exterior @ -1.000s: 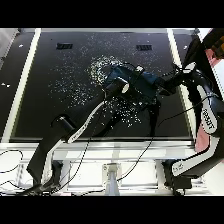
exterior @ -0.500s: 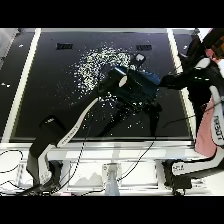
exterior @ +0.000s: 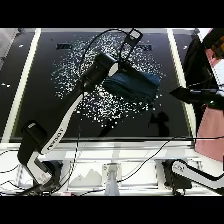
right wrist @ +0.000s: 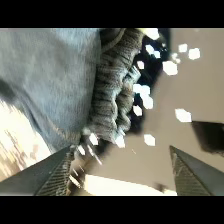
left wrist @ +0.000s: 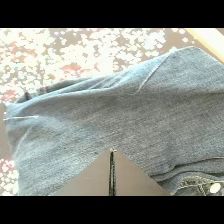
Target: Fold the clothes and pants, and hang the long-sleeved shirts on hangers.
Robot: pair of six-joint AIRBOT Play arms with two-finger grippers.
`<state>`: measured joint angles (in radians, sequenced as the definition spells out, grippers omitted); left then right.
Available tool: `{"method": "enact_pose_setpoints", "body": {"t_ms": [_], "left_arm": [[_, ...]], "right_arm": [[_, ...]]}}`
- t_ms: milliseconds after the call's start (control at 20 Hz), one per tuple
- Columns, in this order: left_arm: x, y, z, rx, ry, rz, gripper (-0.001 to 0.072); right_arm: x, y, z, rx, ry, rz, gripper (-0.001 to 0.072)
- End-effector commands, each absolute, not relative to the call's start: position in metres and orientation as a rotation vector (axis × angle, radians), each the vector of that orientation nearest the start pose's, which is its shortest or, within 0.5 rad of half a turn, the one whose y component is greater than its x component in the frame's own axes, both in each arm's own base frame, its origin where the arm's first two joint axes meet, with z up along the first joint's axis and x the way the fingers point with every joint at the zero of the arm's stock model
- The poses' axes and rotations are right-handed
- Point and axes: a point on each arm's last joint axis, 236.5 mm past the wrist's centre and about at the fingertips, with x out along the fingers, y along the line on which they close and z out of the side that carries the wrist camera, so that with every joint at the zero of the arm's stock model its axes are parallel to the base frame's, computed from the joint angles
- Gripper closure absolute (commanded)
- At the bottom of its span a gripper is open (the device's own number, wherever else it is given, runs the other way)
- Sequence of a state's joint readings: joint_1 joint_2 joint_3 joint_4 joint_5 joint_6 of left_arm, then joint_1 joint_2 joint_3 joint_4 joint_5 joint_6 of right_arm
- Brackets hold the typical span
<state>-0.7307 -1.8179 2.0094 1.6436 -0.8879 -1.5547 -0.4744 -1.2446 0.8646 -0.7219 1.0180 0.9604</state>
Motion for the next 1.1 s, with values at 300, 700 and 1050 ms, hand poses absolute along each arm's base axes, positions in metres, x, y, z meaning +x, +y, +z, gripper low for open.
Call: {"method": "enact_pose_setpoints", "body": {"t_ms": [300,700,1050], "left_arm": [[0.468,-0.405,0.118,0.32,0.676,-0.674,0.0672],[0.465,-0.404,0.115,0.32,0.694,-0.677,0.0672],[0.463,-0.4,0.111,0.333,0.718,-0.671,0.0671]], "right_arm": [[0.449,0.016,-0.042,0.808,0.901,0.134,0.0031],[0.471,0.04,-0.056,0.883,1.088,0.189,0.0029],[0.449,0.03,-0.101,0.745,1.295,0.171,0.0026]]}}
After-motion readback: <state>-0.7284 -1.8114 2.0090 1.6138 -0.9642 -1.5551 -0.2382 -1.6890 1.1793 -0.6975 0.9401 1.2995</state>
